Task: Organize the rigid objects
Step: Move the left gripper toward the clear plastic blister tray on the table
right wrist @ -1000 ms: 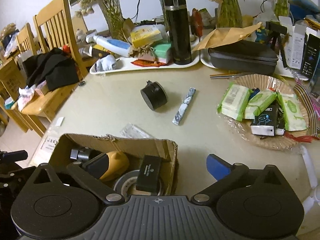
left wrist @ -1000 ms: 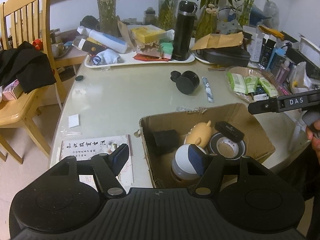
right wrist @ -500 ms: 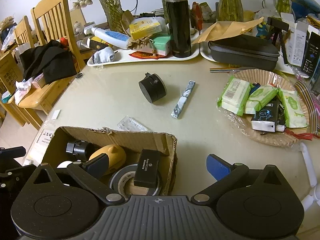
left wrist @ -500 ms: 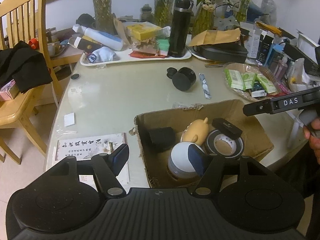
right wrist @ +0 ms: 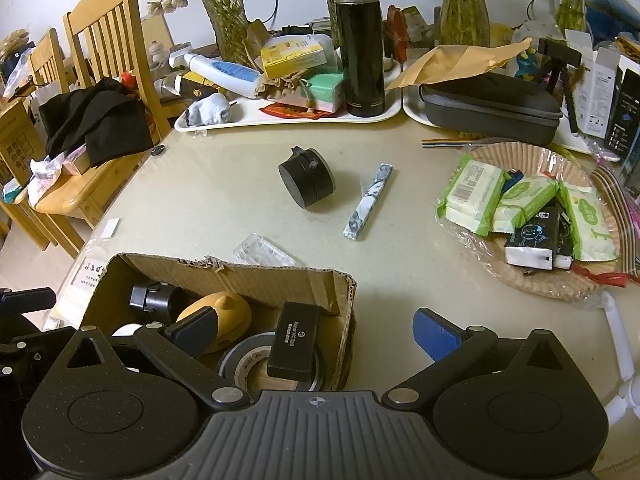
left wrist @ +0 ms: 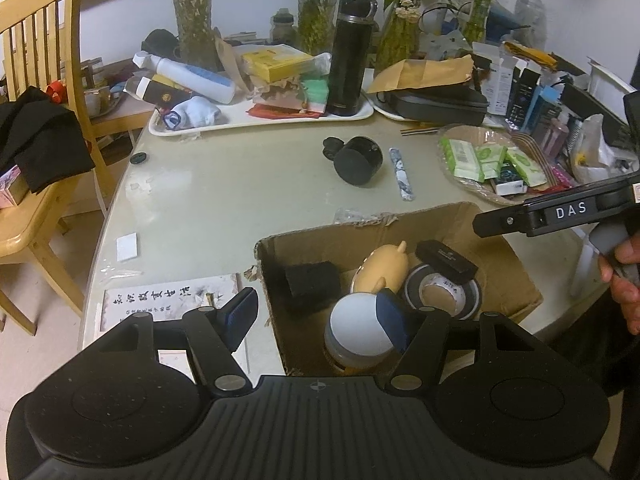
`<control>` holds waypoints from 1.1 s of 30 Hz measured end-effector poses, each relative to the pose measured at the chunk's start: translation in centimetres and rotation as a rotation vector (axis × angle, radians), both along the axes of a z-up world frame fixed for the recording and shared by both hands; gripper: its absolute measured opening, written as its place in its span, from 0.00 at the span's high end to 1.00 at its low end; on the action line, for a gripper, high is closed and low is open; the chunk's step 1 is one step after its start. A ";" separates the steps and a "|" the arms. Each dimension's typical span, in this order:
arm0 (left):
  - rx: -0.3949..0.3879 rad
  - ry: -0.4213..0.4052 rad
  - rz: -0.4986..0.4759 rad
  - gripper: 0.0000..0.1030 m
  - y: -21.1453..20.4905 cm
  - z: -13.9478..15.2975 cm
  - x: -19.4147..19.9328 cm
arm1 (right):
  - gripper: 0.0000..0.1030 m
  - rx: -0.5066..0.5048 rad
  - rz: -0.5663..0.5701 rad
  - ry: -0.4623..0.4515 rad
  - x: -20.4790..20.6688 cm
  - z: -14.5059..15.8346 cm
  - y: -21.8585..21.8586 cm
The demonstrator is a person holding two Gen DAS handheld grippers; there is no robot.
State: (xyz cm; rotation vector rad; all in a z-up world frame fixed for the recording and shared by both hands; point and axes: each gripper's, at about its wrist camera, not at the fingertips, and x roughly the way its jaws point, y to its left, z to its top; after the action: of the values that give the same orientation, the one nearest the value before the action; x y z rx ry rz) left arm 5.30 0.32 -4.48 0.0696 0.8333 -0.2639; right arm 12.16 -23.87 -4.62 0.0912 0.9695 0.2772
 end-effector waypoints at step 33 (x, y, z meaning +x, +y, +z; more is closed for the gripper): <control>0.021 0.039 -0.064 0.25 -2.9 0.2 8.1 | 0.00 0.040 -0.047 0.016 1.3 0.0 -1.0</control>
State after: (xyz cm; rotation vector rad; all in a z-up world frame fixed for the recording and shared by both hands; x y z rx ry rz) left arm 13.45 -2.59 -4.29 0.1114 0.8734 -0.3177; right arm 13.42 -24.87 -4.63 0.1527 0.9768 0.2528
